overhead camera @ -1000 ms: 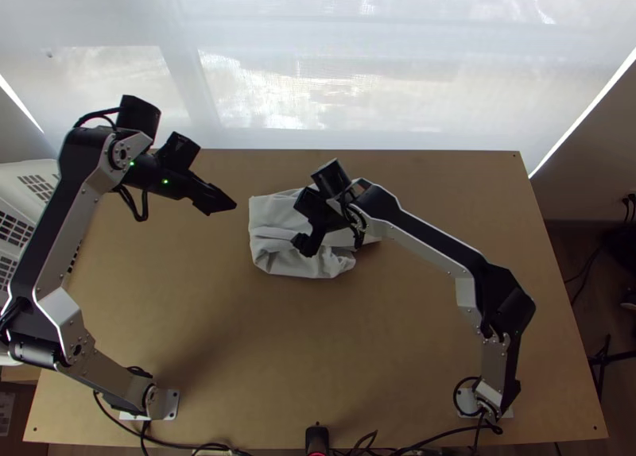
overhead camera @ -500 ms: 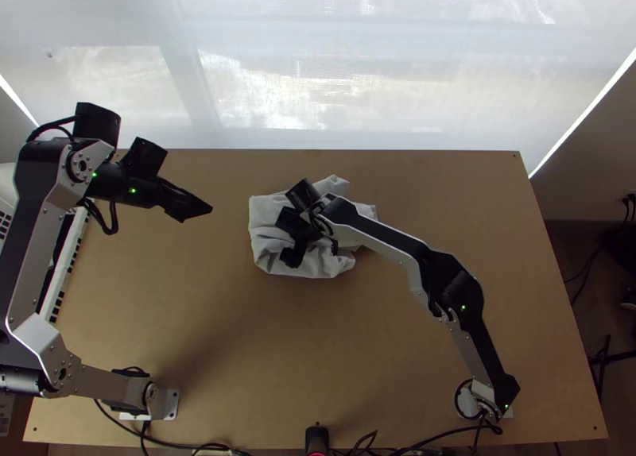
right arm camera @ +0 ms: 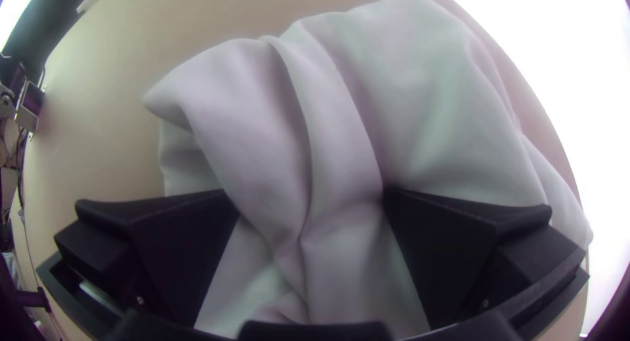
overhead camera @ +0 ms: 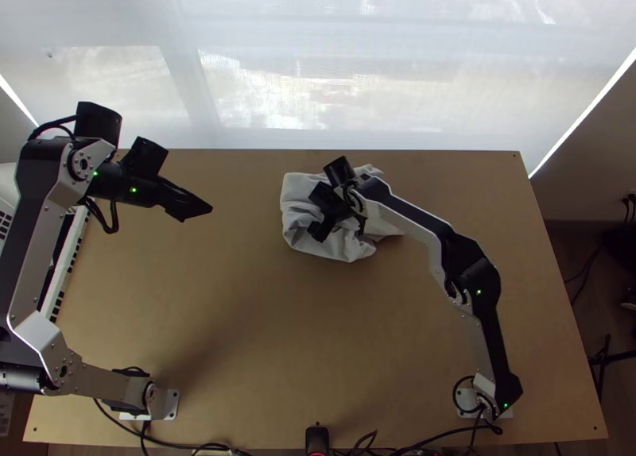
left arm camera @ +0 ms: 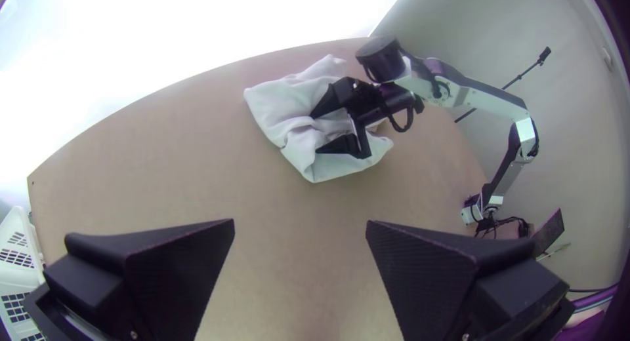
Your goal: Fold the t-shirt
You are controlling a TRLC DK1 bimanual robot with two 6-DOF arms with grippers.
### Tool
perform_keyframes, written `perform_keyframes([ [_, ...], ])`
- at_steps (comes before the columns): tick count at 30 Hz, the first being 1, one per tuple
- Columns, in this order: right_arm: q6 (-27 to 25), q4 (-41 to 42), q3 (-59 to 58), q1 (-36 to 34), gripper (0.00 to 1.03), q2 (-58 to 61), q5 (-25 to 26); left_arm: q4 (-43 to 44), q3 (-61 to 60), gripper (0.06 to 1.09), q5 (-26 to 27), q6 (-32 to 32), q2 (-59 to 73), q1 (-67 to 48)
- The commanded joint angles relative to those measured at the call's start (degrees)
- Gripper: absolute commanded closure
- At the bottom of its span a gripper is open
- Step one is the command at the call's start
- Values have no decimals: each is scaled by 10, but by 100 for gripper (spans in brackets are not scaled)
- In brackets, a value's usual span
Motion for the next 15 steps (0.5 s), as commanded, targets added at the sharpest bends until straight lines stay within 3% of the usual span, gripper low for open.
perform_keyframes([
  [1, -3, -3, -40, -74, 5, -29, 1, 0, 7, 11, 0, 2, 3, 0],
  [15, -28, 11, -92, -268, 5, -67, 1, -19, 35, 11, -1, 1, -11, 5],
])
